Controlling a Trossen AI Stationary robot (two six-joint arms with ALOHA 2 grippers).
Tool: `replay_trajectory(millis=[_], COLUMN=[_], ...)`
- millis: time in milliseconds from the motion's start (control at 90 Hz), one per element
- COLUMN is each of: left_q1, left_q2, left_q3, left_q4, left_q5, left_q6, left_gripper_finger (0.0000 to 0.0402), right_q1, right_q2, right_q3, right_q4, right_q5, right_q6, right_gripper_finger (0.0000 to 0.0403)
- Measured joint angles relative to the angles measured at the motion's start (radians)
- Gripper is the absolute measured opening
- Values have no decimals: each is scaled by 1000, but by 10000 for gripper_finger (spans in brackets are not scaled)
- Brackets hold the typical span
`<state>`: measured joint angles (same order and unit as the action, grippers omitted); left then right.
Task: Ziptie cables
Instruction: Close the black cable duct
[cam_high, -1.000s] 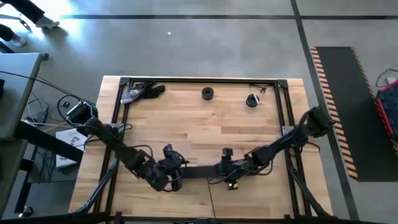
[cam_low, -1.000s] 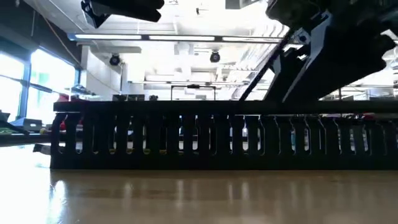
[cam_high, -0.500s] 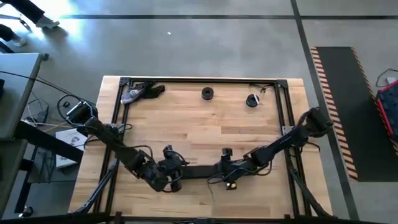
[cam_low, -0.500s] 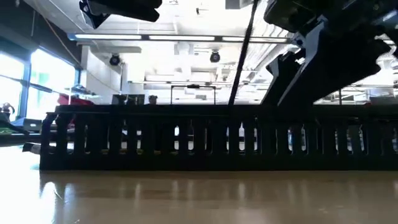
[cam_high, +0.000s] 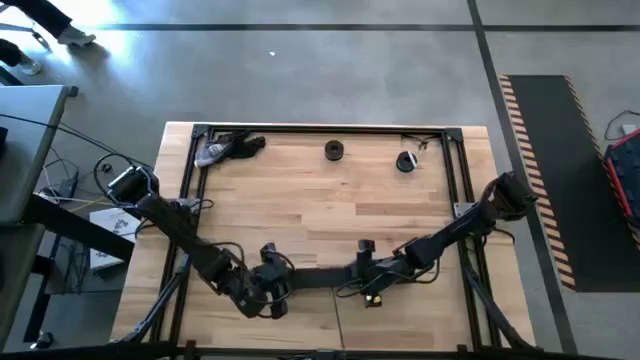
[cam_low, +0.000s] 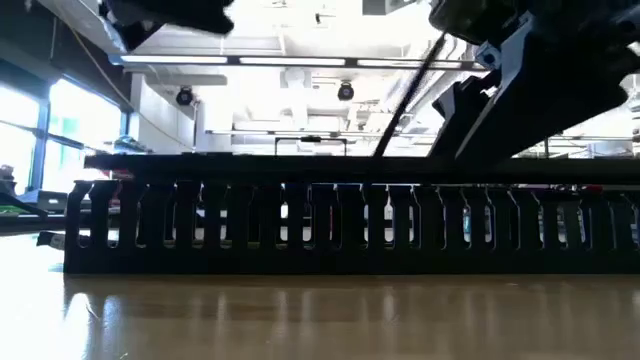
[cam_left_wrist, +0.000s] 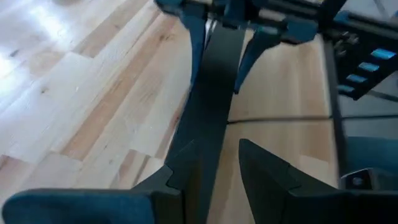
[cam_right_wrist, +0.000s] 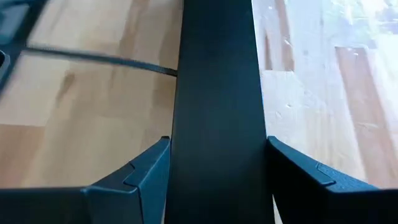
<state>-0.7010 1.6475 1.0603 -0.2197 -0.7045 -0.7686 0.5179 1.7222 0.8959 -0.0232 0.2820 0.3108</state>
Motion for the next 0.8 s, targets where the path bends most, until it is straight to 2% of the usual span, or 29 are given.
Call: replay_trajectory(millis=[322, 633, 800], left_q1=[-3, -10, -19], left_q2=[123, 124, 72], left_q3=[0, 0, 0], left_q4=[-1, -3, -15], left_q5=[16, 39, 45], left_q6=[-108, -112, -120], left_gripper_finger=[90, 90, 90], right_q1=[0, 0, 0], right_q2=[14, 30, 9], right_q3=[0, 3, 0], right_q4=[-3, 13, 2], right_q5=[0, -2, -13], right_q6=[-23, -21, -21], right_gripper_finger=[204, 204, 204])
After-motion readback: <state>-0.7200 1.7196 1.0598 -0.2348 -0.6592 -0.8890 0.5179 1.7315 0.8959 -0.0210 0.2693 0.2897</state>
